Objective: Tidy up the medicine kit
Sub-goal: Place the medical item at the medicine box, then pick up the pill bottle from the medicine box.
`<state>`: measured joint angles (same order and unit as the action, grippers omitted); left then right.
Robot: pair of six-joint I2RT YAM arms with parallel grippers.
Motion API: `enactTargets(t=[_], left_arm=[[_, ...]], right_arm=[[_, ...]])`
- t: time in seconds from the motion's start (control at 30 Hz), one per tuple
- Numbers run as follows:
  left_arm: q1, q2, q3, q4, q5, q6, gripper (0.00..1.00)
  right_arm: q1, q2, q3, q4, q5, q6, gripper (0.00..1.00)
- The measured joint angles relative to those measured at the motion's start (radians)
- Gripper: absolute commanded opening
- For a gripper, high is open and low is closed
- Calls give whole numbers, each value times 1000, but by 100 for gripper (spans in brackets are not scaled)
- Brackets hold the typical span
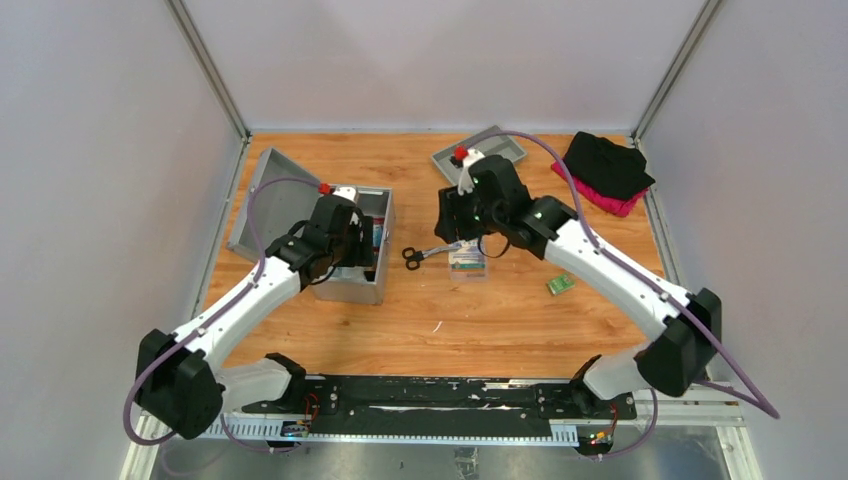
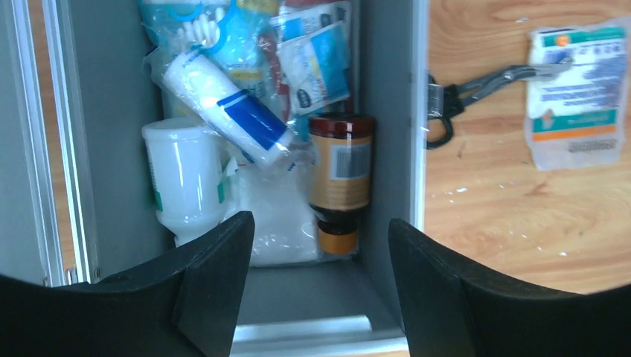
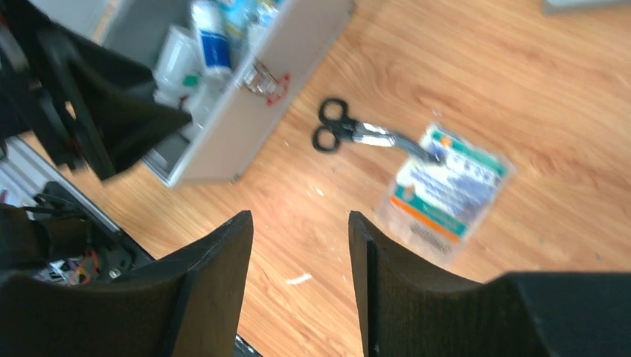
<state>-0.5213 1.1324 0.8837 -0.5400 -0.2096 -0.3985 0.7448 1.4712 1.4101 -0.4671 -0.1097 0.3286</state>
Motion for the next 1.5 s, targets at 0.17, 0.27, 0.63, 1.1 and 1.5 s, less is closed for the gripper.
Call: enactTargets(t=[0.17,0.27,0.63,1.1,1.5], left_arm=[[120,76,-47,79,114,-17,62],[143,113,-50,116,178,-17,60],[148,212,-57,200,312,-6,70],[150,313,-60,223,330,-2,59],[145,293,-60,237,329,-7,43]], right_arm=[[-11,-172,-194,-8,61,18,52],[-16,-238,-257,-8,75,31,51],[-52,-351,-381,-20,89,82,49],[-57,-348,-381,-19,88,98,48],[-60,-348,-383,-20,88,98,48]])
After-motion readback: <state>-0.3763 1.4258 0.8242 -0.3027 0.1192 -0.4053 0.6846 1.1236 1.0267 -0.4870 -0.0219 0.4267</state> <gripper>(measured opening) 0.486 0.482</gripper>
